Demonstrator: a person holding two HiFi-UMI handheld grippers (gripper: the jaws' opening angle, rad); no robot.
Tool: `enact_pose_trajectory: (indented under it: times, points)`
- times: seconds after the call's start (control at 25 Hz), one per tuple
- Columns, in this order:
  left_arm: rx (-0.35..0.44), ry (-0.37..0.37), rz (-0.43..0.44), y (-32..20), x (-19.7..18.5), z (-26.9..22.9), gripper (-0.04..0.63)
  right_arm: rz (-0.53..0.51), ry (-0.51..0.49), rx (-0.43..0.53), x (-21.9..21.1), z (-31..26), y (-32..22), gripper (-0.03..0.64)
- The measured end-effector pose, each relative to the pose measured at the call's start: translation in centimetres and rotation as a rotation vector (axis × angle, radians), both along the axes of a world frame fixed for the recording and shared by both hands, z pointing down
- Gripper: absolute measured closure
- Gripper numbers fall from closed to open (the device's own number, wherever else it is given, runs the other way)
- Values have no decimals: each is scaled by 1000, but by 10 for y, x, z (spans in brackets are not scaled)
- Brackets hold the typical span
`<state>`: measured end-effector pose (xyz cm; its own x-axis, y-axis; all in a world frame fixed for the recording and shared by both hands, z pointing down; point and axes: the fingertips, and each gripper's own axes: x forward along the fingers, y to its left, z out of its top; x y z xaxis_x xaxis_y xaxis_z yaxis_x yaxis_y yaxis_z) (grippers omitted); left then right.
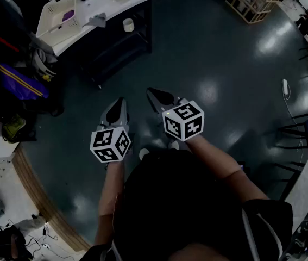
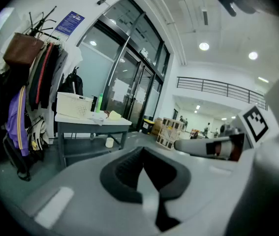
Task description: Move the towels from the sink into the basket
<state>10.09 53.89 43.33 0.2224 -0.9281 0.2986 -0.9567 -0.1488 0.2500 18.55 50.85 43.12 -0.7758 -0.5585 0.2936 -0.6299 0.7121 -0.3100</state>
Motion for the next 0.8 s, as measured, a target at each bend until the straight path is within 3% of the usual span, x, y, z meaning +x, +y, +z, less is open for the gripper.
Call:
enact_pose_trajectory:
  times: [0.48, 0.8]
  points:
    - [-18, 54, -24, 15, -12, 7, 589, 12, -37, -29, -8, 1, 9, 623]
    - [-34, 54, -1, 23, -45, 12, 589, -14, -22, -53, -47, 11, 18, 623]
